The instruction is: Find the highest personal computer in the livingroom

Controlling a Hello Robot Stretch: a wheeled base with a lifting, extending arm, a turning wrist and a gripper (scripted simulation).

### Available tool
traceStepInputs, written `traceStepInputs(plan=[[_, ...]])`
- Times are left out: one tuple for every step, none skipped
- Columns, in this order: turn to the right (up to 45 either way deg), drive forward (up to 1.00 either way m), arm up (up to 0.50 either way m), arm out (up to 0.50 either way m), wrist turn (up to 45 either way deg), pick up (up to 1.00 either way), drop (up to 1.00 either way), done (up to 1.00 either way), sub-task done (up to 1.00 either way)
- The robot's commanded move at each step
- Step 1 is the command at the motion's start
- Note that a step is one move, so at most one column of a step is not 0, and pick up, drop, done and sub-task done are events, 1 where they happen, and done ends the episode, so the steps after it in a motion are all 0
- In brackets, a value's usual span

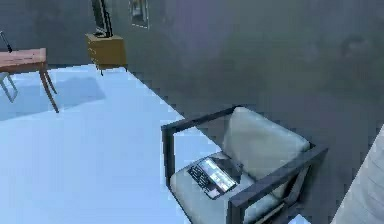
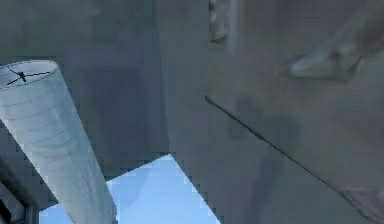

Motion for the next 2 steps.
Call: traceStepInputs(plan=[[-45.0, 0.0, 0.0, 0.0, 0.0, 0.0, 0.0, 0.0, 0.0], [-45.0, 0.0, 0.0, 0.0, 0.0, 0.0, 0.0, 0.0, 0.0]])
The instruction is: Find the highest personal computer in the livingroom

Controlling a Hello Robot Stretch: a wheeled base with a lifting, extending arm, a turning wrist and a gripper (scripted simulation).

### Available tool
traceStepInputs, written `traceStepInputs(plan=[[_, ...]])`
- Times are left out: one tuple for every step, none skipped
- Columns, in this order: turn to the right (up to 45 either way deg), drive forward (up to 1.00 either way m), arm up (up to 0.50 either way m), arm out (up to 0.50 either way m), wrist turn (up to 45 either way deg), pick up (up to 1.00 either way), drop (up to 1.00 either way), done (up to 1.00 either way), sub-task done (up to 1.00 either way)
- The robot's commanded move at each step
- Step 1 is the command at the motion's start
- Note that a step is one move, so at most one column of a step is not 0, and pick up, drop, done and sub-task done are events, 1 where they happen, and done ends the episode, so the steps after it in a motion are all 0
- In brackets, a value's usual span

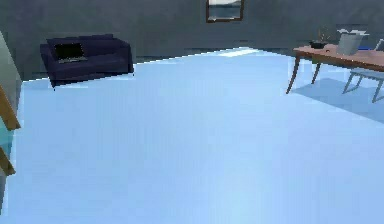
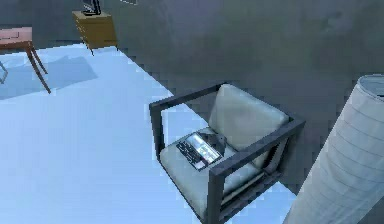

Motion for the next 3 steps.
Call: traceStepInputs(plan=[[-6.0, 0.0, 0.0, 0.0, 0.0, 0.0, 0.0, 0.0, 0.0], [0.0, 0.65, 0.0, 0.0, 0.0, 0.0, 0.0, 0.0, 0.0], [-36.0, 0.0, 0.0, 0.0, 0.0, 0.0, 0.0, 0.0, 0.0]])
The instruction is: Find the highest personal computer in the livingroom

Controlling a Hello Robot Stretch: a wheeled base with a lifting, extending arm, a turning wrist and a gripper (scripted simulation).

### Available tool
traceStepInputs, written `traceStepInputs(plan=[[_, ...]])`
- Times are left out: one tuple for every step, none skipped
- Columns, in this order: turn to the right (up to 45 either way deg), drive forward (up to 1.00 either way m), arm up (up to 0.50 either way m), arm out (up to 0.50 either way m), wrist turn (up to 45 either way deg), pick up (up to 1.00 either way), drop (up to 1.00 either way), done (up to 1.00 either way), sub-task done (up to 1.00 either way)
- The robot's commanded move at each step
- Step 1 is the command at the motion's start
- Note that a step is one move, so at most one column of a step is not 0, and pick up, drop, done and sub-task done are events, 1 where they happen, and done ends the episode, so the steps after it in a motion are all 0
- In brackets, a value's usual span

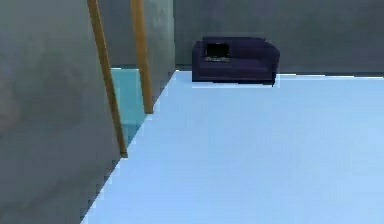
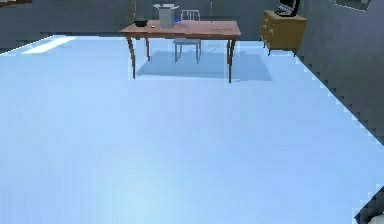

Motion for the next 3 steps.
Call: traceStepInputs(plan=[[-3.0, 0.0, 0.0, 0.0, 0.0, 0.0, 0.0, 0.0, 0.0], [0.0, 0.9, 0.0, 0.0, 0.0, 0.0, 0.0, 0.0, 0.0], [9.0, 0.0, 0.0, 0.0, 0.0, 0.0, 0.0, 0.0, 0.0]])
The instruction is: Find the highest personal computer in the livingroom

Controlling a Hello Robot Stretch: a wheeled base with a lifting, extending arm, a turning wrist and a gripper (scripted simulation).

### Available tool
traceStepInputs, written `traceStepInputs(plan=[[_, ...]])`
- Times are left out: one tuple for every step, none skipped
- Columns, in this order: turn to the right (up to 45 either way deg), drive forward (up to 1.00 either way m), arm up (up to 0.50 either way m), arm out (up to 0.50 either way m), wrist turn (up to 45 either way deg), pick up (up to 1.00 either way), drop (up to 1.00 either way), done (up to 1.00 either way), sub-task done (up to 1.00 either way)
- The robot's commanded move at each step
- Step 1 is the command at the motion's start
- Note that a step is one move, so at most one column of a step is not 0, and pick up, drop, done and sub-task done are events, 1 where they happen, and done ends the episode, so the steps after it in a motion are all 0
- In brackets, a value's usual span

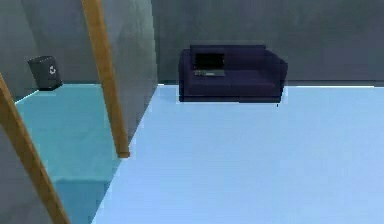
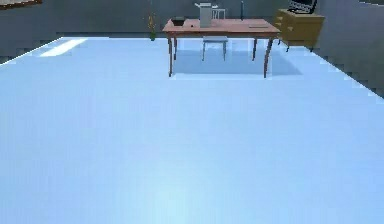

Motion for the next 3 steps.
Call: traceStepInputs(plan=[[0.0, 1.0, 0.0, 0.0, 0.0, 0.0, 0.0, 0.0, 0.0], [0.0, 1.0, 0.0, 0.0, 0.0, 0.0, 0.0, 0.0, 0.0], [9.0, 0.0, 0.0, 0.0, 0.0, 0.0, 0.0, 0.0, 0.0]])
